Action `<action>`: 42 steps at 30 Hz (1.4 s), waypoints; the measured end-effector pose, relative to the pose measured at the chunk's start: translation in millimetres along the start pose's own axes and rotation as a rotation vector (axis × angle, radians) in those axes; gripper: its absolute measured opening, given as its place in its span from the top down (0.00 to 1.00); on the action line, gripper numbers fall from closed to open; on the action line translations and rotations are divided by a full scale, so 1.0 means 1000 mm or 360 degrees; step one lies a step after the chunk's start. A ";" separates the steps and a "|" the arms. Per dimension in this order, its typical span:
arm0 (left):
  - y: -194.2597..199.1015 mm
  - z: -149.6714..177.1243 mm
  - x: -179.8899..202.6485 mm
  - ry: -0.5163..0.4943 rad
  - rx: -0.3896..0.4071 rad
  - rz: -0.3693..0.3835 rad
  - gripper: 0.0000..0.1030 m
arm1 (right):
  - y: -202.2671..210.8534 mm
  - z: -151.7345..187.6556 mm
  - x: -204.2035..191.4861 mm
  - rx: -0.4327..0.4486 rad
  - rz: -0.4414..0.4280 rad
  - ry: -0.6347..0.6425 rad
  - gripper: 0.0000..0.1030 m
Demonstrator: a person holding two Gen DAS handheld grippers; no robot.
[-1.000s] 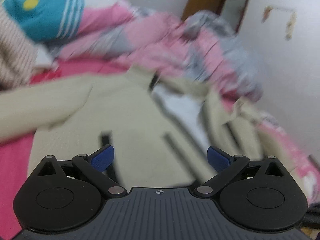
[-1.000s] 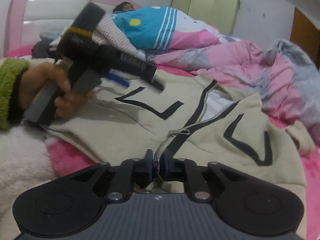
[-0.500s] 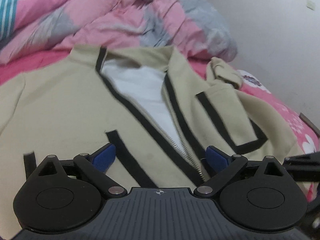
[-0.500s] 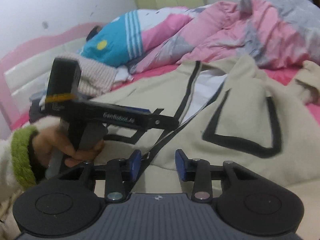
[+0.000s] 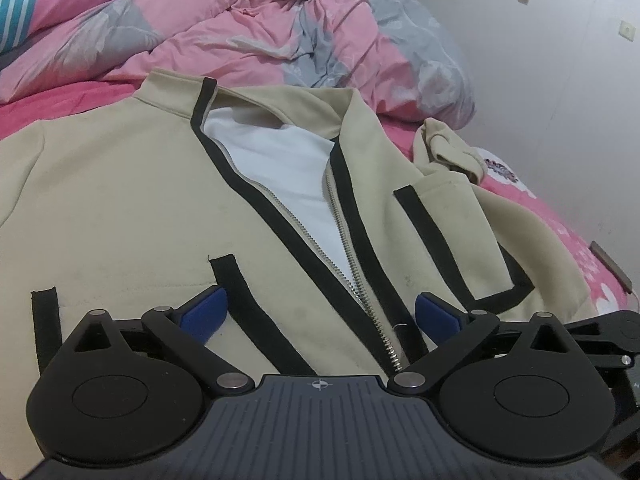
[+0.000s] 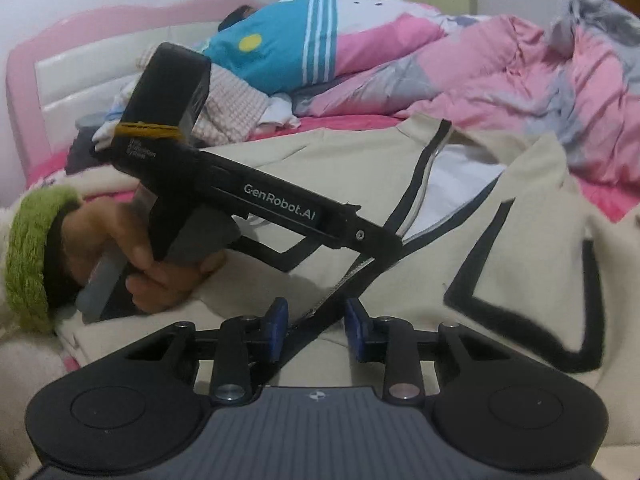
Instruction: Fold clothes
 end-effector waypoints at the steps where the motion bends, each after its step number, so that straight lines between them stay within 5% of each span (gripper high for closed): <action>1: 0.000 0.000 0.000 -0.0001 0.0000 -0.0001 0.02 | 0.002 0.000 -0.002 0.0001 0.0008 0.0015 0.73; 7: 0.000 0.000 -0.003 0.0019 0.0013 0.0016 0.02 | 0.005 -0.004 -0.022 -0.0030 0.0073 0.0281 0.82; 14: 0.000 0.001 0.000 -0.0007 0.0014 -0.0007 0.02 | 0.016 -0.006 -0.012 0.0033 -0.0078 0.0148 1.00; 23: -0.003 0.001 0.005 -0.0088 -0.0008 -0.0067 0.02 | 0.049 0.009 -0.001 0.0180 -0.0272 -0.0033 1.00; 33: -0.004 0.002 0.009 -0.0133 -0.0023 -0.0097 0.01 | 0.078 0.025 -0.015 0.0118 -0.0412 0.0021 0.99; 39: -0.002 0.001 0.010 -0.0136 -0.0012 -0.0108 0.01 | 0.088 0.024 -0.023 -0.0031 -0.0331 0.0004 0.97; 42: 0.008 0.000 0.008 -0.0088 0.0039 -0.0116 0.02 | 0.105 0.013 -0.012 0.0020 -0.0268 -0.0087 0.83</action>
Point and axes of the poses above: each gripper's, at about its wrist camera, not at the fingertips, and y roughly against the way its jaws point, x to its right, z to its underside, the point moved 1 cm from there along -y, roughly the way its jaws point
